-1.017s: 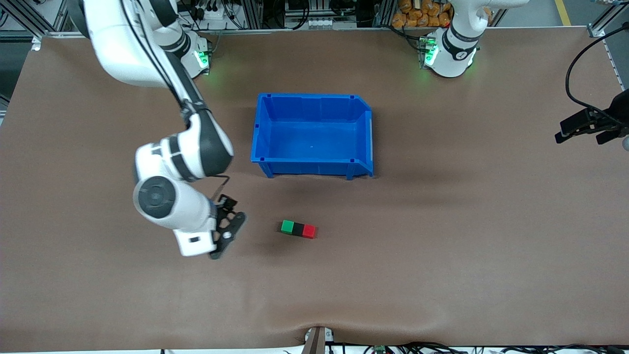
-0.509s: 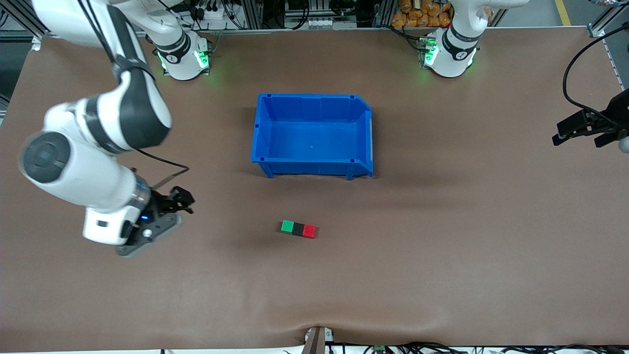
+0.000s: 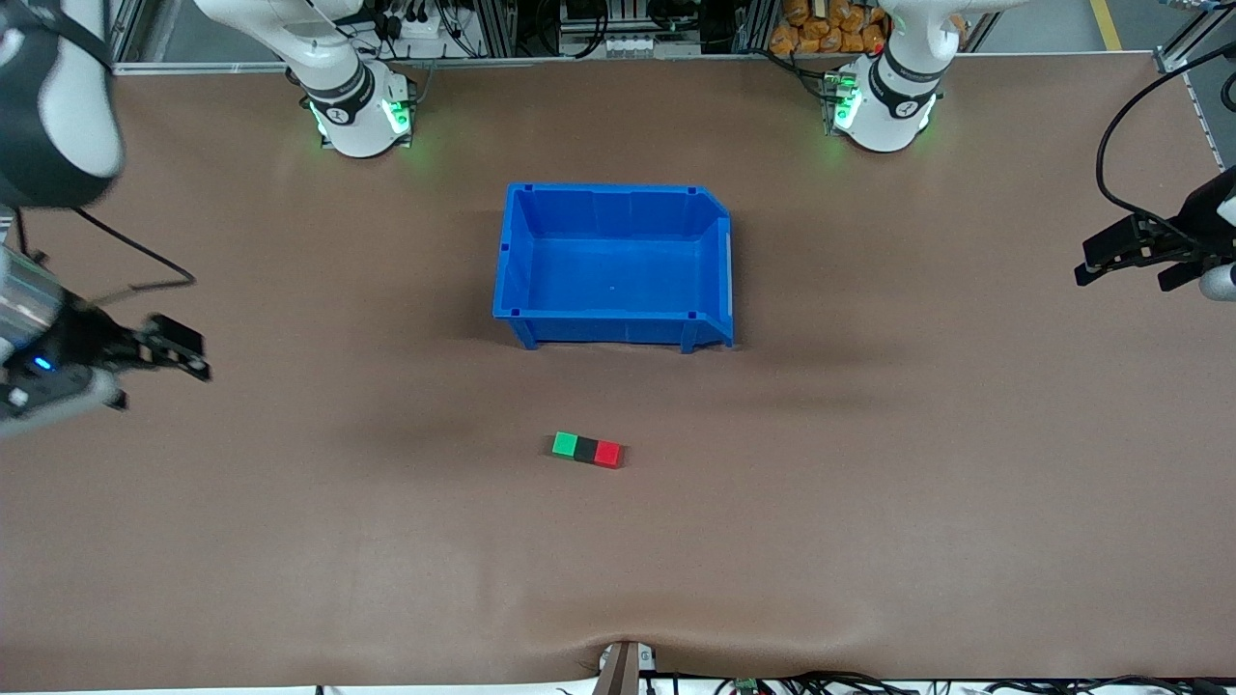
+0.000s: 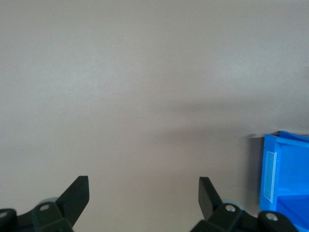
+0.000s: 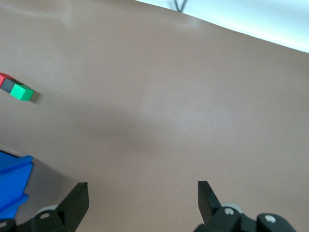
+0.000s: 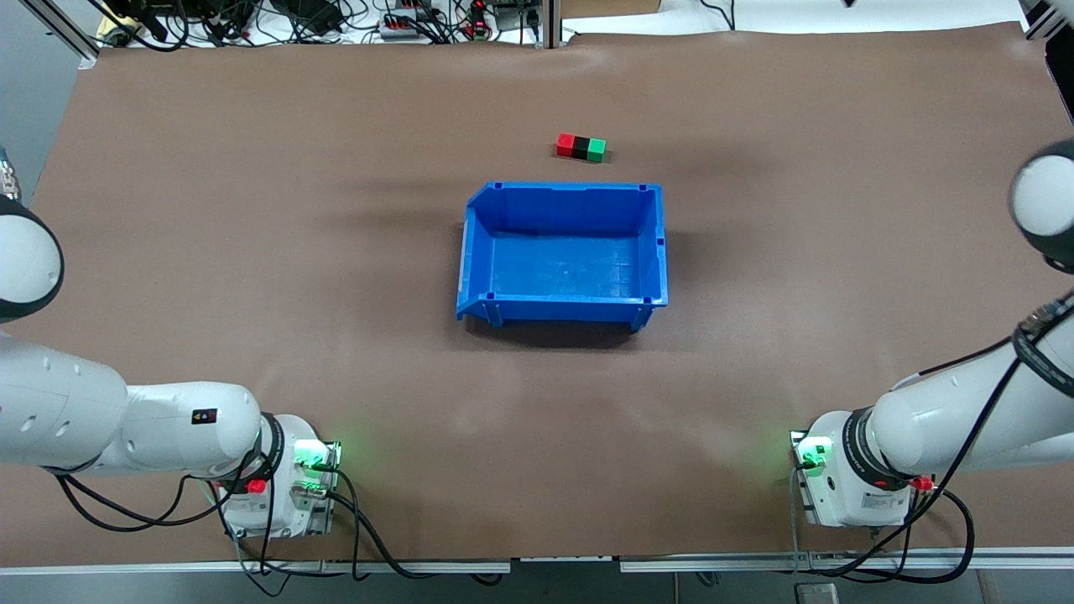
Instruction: Attach green and red cubes to black cube
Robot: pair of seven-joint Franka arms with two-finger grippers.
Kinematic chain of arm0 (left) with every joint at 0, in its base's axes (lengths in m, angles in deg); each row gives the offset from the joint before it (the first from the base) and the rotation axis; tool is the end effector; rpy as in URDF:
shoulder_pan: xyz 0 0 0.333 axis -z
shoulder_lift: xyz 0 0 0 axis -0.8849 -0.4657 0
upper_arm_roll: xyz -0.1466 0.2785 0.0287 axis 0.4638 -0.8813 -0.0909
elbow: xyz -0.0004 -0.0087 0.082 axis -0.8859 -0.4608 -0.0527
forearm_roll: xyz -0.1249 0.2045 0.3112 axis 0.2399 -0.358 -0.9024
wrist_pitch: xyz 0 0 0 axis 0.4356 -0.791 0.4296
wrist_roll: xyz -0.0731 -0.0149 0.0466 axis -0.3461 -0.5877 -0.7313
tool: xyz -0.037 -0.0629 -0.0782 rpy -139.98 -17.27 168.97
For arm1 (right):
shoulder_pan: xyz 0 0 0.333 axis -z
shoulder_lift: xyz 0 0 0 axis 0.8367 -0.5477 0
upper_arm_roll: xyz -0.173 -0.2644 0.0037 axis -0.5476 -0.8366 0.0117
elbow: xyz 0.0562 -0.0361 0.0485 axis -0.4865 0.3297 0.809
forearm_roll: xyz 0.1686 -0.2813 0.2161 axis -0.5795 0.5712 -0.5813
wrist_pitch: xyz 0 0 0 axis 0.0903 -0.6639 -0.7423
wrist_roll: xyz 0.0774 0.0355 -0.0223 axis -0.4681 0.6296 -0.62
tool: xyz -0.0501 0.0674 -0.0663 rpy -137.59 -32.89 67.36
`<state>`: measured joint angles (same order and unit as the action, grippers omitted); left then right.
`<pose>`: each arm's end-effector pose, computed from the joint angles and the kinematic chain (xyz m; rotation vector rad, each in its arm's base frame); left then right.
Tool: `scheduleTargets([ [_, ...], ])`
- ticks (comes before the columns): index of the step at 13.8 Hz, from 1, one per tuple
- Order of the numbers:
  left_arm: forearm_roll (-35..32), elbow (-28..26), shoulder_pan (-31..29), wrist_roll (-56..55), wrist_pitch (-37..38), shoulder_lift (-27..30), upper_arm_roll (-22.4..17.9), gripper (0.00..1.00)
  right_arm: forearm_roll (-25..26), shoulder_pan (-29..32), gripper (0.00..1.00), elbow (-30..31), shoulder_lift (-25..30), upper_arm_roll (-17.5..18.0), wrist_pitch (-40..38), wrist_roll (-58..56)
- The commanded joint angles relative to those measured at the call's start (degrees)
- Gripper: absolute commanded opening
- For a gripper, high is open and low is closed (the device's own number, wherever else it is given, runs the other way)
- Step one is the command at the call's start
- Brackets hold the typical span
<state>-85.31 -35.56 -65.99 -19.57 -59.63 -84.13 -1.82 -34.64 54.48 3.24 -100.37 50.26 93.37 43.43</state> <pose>0.5617 0.0211 0.6018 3.1060 -0.0769 0.0955 0.6301 -0.0052 0.5821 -3.0586 -0.4663 -0.1848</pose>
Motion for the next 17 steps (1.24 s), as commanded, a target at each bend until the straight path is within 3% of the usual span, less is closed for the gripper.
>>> scheduleTargets([
  [1,-1.11,1.02,-0.82,0.38,0.49,-0.31,0.9,1.0,-0.57,3.97,1.0,7.09,8.04,1.03,-2.54,1.84],
  [9,-3.49,3.04,-0.47,0.29,4.26,0.22,1.33,1.0,0.22,4.51,1.0,2.44,10.78,-1.52,-20.48,17.56],
  [13,-3.4,7.25,-0.38,-0.5,4.88,-1.7,2.3,1.0,2.23,3.54,1.0,2.26,12.89,-1.61,-21.2,17.76],
  [17,-3.31,7.7,-0.65,-4.43,6.19,-1.1,2.3,1.0,3.03,3.45,1.0,2.17,12.98,-1.0,-20.5,17.58],
])
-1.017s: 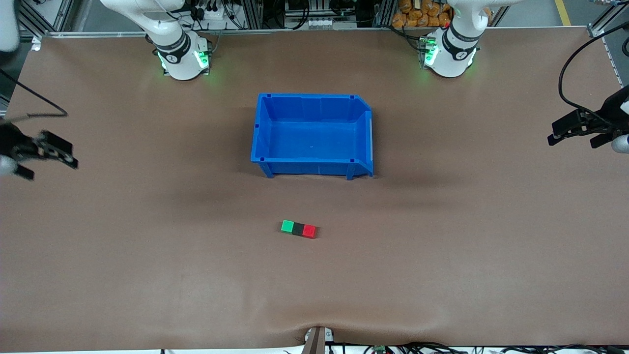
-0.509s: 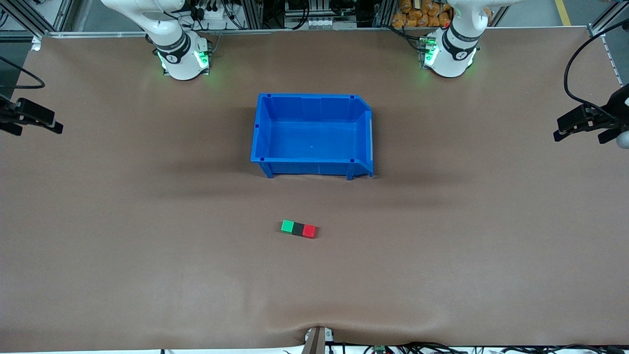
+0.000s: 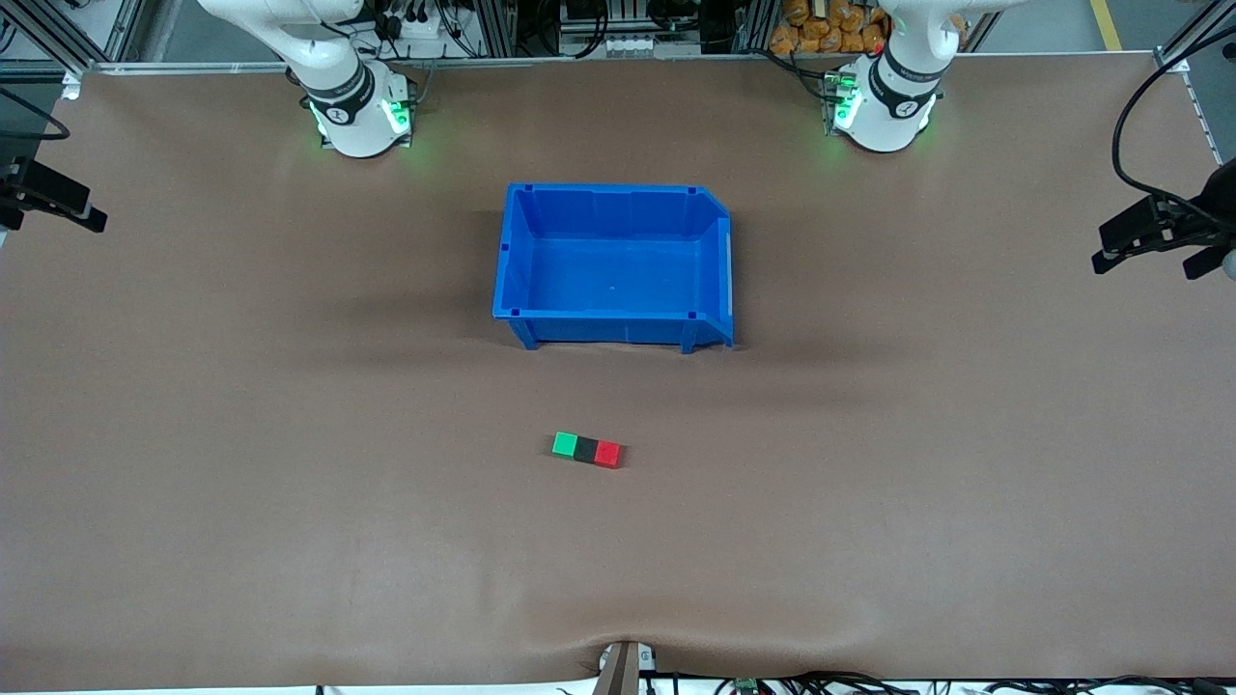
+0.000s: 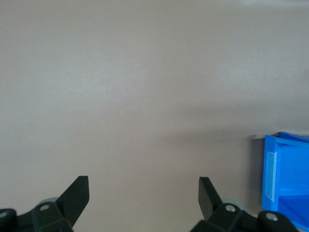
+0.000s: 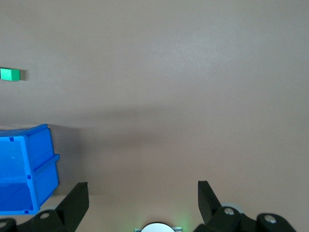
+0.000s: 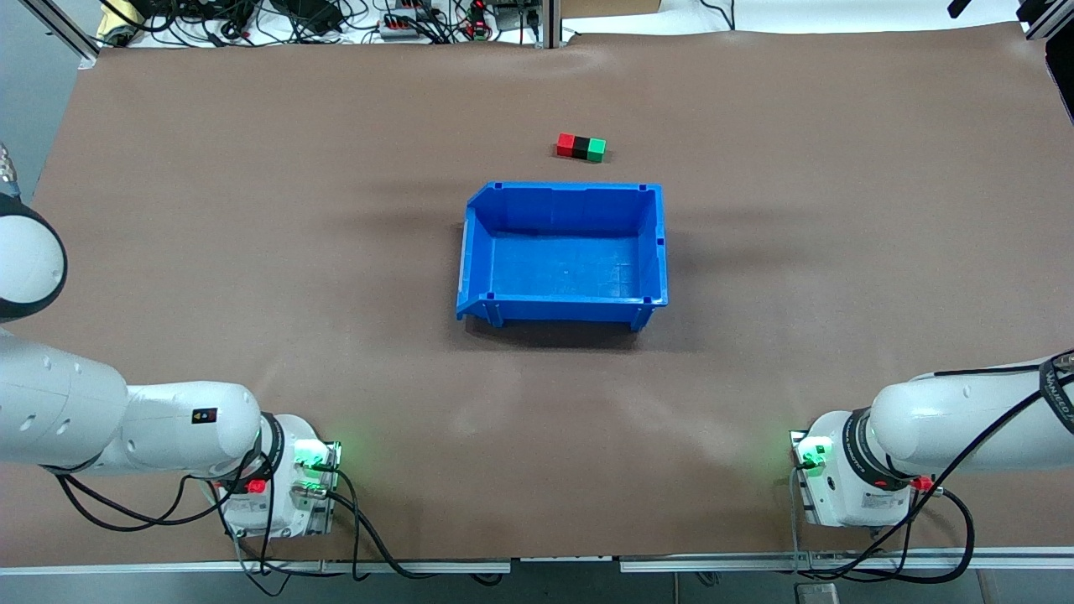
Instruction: Attach green and red cubes to black cube
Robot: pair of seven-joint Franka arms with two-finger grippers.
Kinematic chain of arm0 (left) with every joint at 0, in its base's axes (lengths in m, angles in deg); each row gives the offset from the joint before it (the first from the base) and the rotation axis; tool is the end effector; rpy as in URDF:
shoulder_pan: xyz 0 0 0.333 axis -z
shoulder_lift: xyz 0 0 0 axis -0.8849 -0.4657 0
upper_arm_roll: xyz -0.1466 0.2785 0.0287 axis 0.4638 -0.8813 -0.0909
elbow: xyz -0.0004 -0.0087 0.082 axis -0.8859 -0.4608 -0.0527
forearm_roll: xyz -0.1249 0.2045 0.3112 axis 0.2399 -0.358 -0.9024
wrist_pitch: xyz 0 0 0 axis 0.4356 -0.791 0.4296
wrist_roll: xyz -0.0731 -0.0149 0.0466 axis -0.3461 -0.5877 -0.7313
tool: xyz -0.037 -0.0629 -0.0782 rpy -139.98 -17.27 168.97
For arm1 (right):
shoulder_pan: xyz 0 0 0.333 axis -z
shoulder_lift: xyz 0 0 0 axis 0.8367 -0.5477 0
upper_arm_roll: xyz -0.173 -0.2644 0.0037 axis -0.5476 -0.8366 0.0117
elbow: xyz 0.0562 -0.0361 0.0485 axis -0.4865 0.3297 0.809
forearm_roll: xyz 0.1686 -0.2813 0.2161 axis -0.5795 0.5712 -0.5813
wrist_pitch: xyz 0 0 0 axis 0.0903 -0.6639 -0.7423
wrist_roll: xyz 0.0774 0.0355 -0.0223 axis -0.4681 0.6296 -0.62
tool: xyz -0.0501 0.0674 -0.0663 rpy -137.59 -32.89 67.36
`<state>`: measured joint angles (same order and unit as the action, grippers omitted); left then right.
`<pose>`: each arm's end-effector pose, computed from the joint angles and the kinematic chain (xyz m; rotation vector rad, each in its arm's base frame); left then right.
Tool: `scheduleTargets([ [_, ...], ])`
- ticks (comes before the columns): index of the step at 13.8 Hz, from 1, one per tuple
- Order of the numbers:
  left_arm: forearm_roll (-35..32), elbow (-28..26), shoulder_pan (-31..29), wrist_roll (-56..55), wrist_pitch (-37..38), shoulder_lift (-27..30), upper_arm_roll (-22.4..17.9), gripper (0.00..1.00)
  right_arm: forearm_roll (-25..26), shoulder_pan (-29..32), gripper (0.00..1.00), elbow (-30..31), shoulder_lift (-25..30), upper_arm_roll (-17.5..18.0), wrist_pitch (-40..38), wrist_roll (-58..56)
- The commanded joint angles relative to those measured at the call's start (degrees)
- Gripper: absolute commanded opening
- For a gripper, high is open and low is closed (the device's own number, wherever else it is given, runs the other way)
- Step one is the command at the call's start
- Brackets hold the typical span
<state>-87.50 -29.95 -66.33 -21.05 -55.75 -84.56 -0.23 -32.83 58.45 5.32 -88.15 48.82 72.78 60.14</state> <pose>0.5601 0.0124 0.6382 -3.1336 0.0775 -0.1279 0.5272 -0.0585 0.6564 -3.0863 0.1068 0.1066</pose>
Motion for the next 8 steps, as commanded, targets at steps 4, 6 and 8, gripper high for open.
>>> scheduleTargets([
  [4,-1.12,2.01,-0.39,-5.79,3.29,-0.57,0.89,1.0,1.31,-2.62,1.0,0.09,0.75,0.61,-0.08,0.96],
  [6,-1.03,2.01,-0.48,-5.79,3.29,-0.49,0.89,1.0,0.78,-2.62,1.0,0.18,0.67,0.53,0.44,1.13],
  [8,-1.03,2.01,-0.39,-5.87,3.29,-0.49,0.89,1.0,0.69,-2.45,1.0,0.27,0.58,0.44,1.24,0.96],
])
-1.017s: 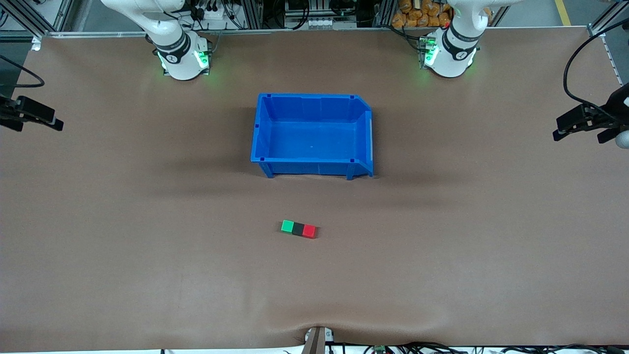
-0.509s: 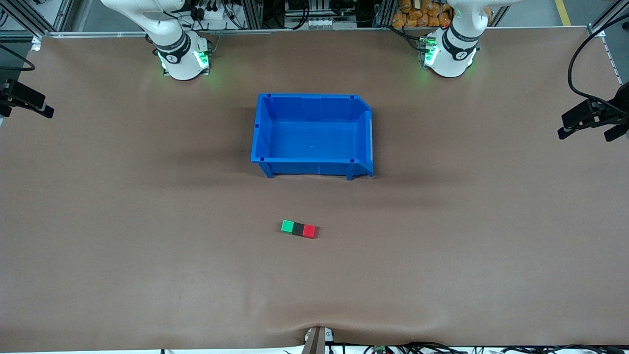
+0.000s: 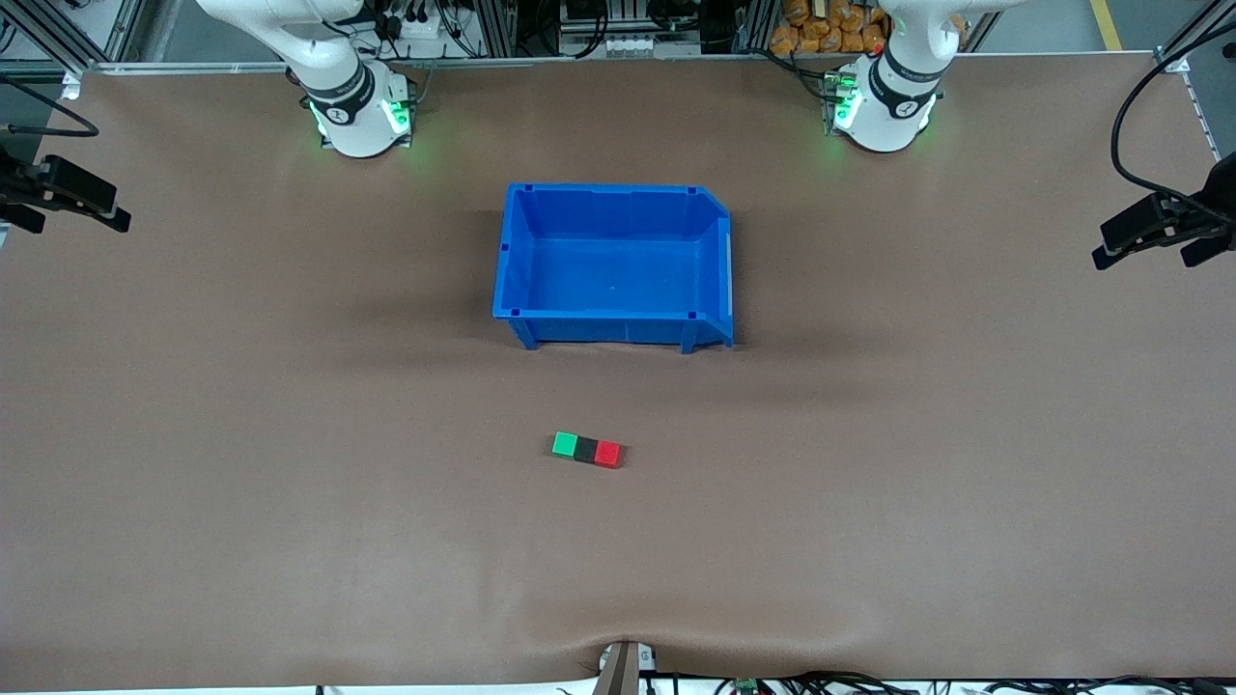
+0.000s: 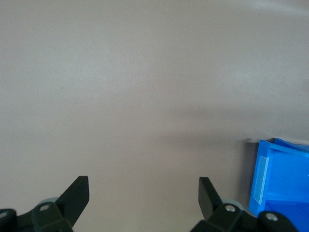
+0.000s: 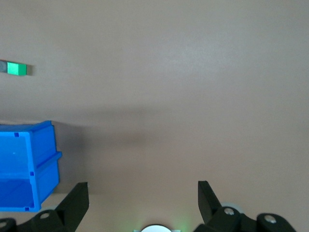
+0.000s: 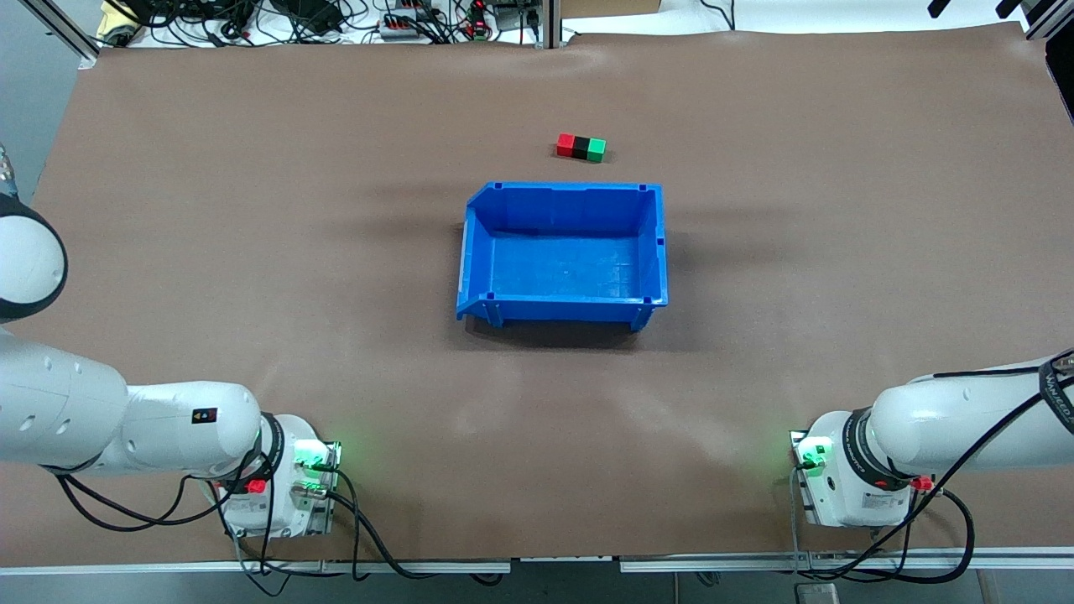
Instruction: Attach green and red cubes to black cube
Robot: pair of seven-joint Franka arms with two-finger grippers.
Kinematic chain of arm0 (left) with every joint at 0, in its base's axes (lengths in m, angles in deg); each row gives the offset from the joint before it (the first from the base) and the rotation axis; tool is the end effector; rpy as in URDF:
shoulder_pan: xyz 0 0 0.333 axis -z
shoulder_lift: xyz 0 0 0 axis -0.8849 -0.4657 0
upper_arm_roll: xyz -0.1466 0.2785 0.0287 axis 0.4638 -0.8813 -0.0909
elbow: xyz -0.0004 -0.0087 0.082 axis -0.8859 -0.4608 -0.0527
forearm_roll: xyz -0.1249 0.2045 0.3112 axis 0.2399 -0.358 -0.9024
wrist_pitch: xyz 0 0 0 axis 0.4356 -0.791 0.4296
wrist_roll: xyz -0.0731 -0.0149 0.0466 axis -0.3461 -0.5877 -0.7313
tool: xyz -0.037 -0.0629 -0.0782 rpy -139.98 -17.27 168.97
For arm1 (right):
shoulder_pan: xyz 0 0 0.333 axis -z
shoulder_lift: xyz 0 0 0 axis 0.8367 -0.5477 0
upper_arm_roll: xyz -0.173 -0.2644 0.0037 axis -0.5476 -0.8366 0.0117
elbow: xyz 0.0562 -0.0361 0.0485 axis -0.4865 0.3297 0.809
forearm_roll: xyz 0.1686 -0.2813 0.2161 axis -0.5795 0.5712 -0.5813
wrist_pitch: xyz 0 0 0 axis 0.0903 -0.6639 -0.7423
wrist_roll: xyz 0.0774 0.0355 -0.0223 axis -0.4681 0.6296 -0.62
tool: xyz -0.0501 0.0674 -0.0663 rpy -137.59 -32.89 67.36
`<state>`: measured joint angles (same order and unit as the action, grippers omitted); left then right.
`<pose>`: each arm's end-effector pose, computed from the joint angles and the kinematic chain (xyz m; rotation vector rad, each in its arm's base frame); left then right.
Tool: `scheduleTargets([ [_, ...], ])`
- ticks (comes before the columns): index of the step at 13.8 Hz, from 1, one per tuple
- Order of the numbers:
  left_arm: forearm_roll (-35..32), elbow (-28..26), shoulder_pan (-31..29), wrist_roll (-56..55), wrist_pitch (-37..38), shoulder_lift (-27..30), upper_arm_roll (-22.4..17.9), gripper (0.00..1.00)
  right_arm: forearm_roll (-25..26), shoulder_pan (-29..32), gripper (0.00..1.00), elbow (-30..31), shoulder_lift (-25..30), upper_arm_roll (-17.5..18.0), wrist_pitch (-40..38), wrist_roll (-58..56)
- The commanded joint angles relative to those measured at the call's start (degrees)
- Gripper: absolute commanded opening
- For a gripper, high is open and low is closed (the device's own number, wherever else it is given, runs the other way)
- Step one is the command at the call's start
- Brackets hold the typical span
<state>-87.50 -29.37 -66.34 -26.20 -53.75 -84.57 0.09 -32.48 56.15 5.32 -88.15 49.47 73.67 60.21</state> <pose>0.5568 0.0094 0.6396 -3.1393 -0.0550 -0.0890 0.5312 -0.0321 0.6577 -3.0976 0.0310 0.0855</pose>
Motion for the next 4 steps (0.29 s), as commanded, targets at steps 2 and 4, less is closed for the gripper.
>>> scheduleTargets([
  [2,-1.03,1.42,-0.47,-0.72,1.29,-0.48,0.48,1.0,0.43,-0.15,1.0,0.44,0.67,-0.3,-0.53,1.15],
  [4,-1.03,1.42,-0.56,-0.64,1.29,-0.57,0.39,1.0,0.43,-0.15,1.0,0.27,0.84,-0.3,-1.32,1.24],
])
